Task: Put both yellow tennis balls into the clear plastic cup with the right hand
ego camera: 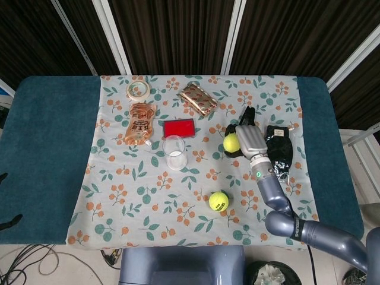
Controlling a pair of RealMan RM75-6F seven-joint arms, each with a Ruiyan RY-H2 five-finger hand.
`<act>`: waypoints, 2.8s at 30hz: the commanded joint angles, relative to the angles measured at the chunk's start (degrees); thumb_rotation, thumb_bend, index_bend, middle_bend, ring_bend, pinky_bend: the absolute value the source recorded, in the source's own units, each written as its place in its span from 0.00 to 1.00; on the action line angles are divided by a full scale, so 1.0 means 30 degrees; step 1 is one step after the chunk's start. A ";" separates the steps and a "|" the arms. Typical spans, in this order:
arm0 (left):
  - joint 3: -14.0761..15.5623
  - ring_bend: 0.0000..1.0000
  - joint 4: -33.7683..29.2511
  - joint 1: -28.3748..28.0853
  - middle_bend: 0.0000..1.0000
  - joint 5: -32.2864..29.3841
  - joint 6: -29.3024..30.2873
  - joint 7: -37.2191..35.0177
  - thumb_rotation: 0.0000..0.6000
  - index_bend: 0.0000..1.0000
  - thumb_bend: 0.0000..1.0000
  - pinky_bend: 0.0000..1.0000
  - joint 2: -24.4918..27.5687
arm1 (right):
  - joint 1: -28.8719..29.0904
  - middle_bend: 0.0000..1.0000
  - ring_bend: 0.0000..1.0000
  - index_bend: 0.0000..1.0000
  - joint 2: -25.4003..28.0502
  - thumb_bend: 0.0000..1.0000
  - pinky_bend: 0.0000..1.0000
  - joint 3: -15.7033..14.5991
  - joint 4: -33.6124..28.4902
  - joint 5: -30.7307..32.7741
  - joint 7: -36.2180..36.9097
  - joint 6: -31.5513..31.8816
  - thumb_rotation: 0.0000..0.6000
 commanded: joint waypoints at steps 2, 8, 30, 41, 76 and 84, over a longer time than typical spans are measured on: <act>-0.0024 0.00 -0.0006 -0.0018 0.00 -0.0102 -0.0073 -0.0016 1.00 0.14 0.04 0.05 0.0018 | 0.1135 0.46 0.55 0.56 0.1212 0.37 0.00 0.1107 -0.0936 0.1543 -0.0991 -0.0388 1.00; -0.0041 0.00 -0.0004 -0.0033 0.00 -0.0164 -0.0119 -0.0033 1.00 0.14 0.04 0.05 0.0031 | 0.2339 0.45 0.54 0.56 0.1571 0.37 0.00 0.1672 -0.2045 0.2633 -0.1770 -0.0250 1.00; -0.0044 0.00 0.0058 -0.0176 0.00 -0.0288 -0.0449 -0.0201 1.00 0.14 0.04 0.05 0.0062 | 0.6297 0.37 0.50 0.52 -0.1755 0.36 0.00 0.1570 -0.2159 0.5616 -0.3716 0.1811 1.00; -0.0043 0.00 0.0086 -0.0241 0.00 -0.0335 -0.0573 -0.0208 1.00 0.14 0.04 0.05 0.0061 | 0.7002 0.17 0.31 0.36 -0.2565 0.33 0.00 0.1302 -0.1827 0.6839 -0.3712 0.1372 1.00; -0.0019 0.00 -0.0223 -0.0277 0.00 -0.0825 -0.0712 0.0581 1.00 0.15 0.04 0.05 -0.0040 | -0.2141 0.07 0.15 0.21 0.4021 0.24 0.00 -0.4980 -0.9121 -0.0594 0.1932 0.4571 1.00; -0.0004 0.00 -0.0313 -0.0295 0.00 -0.0879 -0.0755 0.0724 1.00 0.15 0.04 0.05 -0.0038 | -0.4532 0.07 0.15 0.21 0.3543 0.24 0.00 -0.7621 -0.9521 -0.5343 0.3447 0.5763 1.00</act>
